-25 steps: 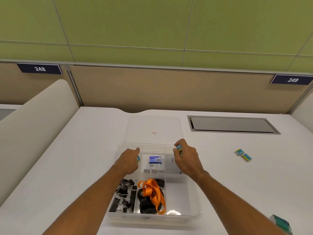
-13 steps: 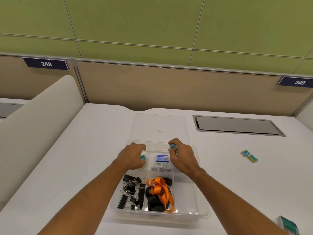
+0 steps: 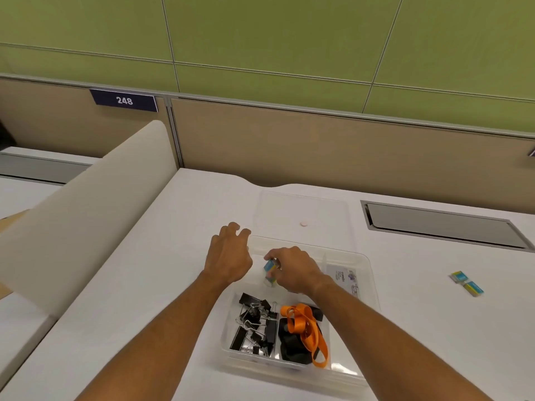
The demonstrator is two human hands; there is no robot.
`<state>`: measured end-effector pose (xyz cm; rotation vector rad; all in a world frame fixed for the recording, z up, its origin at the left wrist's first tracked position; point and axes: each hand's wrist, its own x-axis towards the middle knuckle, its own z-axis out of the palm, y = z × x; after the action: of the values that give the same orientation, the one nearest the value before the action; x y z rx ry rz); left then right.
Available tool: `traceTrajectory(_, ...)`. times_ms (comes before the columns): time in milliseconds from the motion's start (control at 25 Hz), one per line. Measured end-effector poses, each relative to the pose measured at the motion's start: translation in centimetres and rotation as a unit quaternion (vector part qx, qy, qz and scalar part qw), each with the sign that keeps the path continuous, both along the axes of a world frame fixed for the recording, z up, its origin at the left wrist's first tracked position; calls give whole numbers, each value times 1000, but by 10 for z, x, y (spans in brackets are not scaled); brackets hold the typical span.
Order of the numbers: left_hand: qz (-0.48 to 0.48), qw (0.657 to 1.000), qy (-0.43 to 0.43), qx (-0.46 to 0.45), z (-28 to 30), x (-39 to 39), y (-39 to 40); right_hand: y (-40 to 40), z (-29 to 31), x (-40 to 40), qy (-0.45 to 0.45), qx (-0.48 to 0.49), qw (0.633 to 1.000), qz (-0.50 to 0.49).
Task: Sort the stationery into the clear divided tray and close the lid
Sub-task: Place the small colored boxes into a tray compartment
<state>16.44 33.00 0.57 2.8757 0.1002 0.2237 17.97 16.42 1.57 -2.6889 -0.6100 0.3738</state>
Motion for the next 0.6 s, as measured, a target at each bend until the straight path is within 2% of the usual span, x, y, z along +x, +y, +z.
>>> traceTrajectory(120,7,1000,5,0,1,-1,6,10,-2,1,8,-26,999,28)
traceTrajectory(360,17,1000,22,-9,1,-4,9,22,0,5,45,27,999,13)
traceTrajectory(600,21,999,31,-19,-4,-7,14,26,-3,3,78,31,996,11)
